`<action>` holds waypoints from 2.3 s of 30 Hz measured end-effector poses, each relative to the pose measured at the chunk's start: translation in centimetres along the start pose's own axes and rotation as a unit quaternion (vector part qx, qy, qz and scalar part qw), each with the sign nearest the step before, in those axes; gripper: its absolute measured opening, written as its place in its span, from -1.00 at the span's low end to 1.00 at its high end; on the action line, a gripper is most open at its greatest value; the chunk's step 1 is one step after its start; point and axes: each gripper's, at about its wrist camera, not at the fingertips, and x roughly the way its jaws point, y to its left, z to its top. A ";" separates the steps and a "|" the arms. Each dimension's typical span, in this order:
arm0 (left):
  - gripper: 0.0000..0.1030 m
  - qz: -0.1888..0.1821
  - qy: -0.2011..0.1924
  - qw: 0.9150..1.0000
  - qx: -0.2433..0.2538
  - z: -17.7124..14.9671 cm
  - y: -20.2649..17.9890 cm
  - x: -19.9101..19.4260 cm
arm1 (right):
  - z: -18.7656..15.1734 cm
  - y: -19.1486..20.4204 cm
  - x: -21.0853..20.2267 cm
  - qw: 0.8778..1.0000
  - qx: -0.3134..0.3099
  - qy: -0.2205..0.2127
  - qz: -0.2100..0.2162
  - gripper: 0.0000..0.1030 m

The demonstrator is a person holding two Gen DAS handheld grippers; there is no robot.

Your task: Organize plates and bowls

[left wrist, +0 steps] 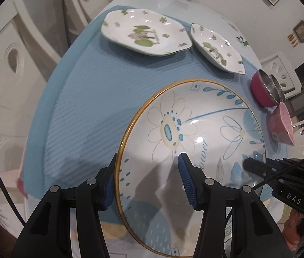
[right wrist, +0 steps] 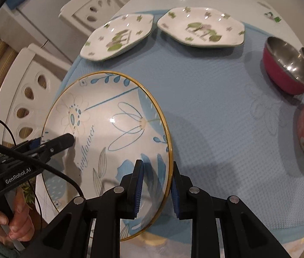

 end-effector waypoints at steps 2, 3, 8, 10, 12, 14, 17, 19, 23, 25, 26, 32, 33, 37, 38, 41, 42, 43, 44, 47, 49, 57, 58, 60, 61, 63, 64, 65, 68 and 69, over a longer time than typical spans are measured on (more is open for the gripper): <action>-0.06 0.005 0.006 1.000 0.000 -0.5 0.4 0.2 | -0.7 0.3 0.6 1.000 -0.006 0.011 0.000 -0.56; -0.06 0.006 0.010 1.000 -0.002 -0.7 0.6 0.5 | -0.8 0.4 1.0 1.000 -0.006 0.017 -0.001 -0.56; -0.06 0.008 0.016 1.000 -0.002 -0.9 0.7 2.1 | -1.3 0.2 2.6 0.999 -0.004 0.034 -0.015 -0.57; -0.06 0.004 0.019 1.000 0.002 -0.9 0.6 2.7 | -1.3 0.0 3.0 0.999 -0.002 0.036 -0.024 -0.57; -0.06 0.003 0.022 1.000 0.003 -0.8 0.5 3.2 | -1.3 -0.3 3.2 0.999 0.002 0.042 -0.026 -0.57; -0.06 0.005 0.020 1.000 0.007 -0.7 0.4 3.2 | -1.3 -0.3 3.3 0.999 0.004 0.043 -0.023 -0.57; -0.06 0.001 0.021 1.000 0.006 -0.7 0.5 3.2 | -1.1 -0.3 3.1 0.999 0.003 0.038 -0.021 -0.57; -0.06 -0.003 0.021 1.000 0.004 -0.6 0.8 3.0 | -0.9 -0.6 2.8 0.999 0.003 0.039 -0.011 -0.57; -0.03 0.015 0.002 1.000 0.016 0.0 1.4 2.0 | -0.4 -0.8 1.1 0.999 -0.027 0.028 -0.028 -0.57; -0.03 0.016 -0.022 0.999 0.017 0.7 2.1 0.8 | 0.5 -0.6 -0.3 0.999 -0.041 0.003 -0.035 -0.57; -0.03 0.015 -0.034 0.999 0.019 1.2 2.5 0.2 | 1.0 -0.3 -0.7 0.998 -0.044 -0.008 -0.033 -0.57; 0.05 0.018 -0.123 0.992 0.032 6.5 3.3 -3.3 | 5.8 2.6 -3.5 0.991 -0.085 -0.091 -0.045 -0.55; 0.19 0.017 -0.138 0.990 0.030 7.6 3.4 -3.8 | 6.5 2.7 -3.7 0.991 -0.087 -0.096 -0.045 -0.54; 0.49 0.015 -0.174 0.984 0.016 10.9 4.1 -4.7 | 9.9 2.7 -3.2 0.993 -0.054 -0.100 -0.018 -0.43; 0.50 0.012 -0.176 0.984 0.012 11.8 4.4 -4.7 | 10.6 2.5 -3.0 0.994 -0.038 -0.099 -0.007 -0.37; 0.50 -0.003 -0.176 0.984 -0.004 14.0 5.4 -4.3 | 12.3 1.5 -2.2 0.995 0.016 -0.093 0.023 0.14; 0.50 -0.005 -0.177 0.984 -0.008 14.6 5.5 -4.1 | 12.8 1.1 -1.7 0.995 0.030 -0.088 0.034 0.23; 0.50 -0.007 -0.177 0.984 -0.009 15.2 5.7 -3.9 | 13.3 0.9 -1.1 0.995 0.042 -0.082 0.047 0.29; 0.50 -0.009 -0.174 0.985 -0.009 15.8 6.0 -3.4 | 13.7 0.7 -0.6 0.994 0.054 -0.076 0.058 0.29; 0.57 -0.029 -0.142 0.989 0.006 18.1 6.7 -0.8 | 15.5 0.6 1.5 0.994 0.076 -0.058 0.062 0.29; 0.57 -0.039 -0.116 0.992 0.004 19.5 7.3 1.4 | 16.4 0.8 2.5 0.993 0.083 -0.052 0.067 0.29; 0.53 -0.069 -0.097 0.993 0.007 23.6 8.3 5.2 | 19.2 0.7 5.8 0.994 0.089 -0.042 0.050 0.29; 0.52 -0.065 -0.093 0.993 0.010 24.0 8.3 5.6 | 19.4 0.6 6.2 0.994 0.089 -0.039 0.047 0.29; 0.42 -0.058 -0.084 0.995 0.017 24.7 8.3 6.7 | 19.9 0.4 7.2 0.994 0.090 -0.036 0.043 0.28; 0.39 -0.055 -0.077 0.995 0.021 25.1 8.3 7.4 | 20.0 0.3 7.6 0.994 0.091 -0.037 0.041 0.21; 0.19 -0.052 -0.066 0.996 0.023 25.5 8.3 8.4 | 20.4 0.1 8.2 0.994 0.093 -0.038 0.041 0.10; 0.14 -0.052 -0.061 0.997 0.023 25.6 8.3 8.7 | 20.5 0.0 8.4 0.994 0.094 -0.039 0.042 -0.01; 0.04 -0.056 -0.055 0.997 0.023 25.7 8.2 9.2 | 20.7 -0.2 8.7 0.993 0.097 -0.041 0.047 -0.13; -0.10 -0.064 -0.050 0.996 0.024 25.4 8.1 9.8 | 21.2 -0.7 9.3 0.992 0.101 -0.047 0.057 -0.28; -0.12 -0.059 -0.054 0.996 0.029 25.3 8.0 9.8 | 21.3 -0.8 9.5 0.992 0.101 -0.046 0.056 -0.32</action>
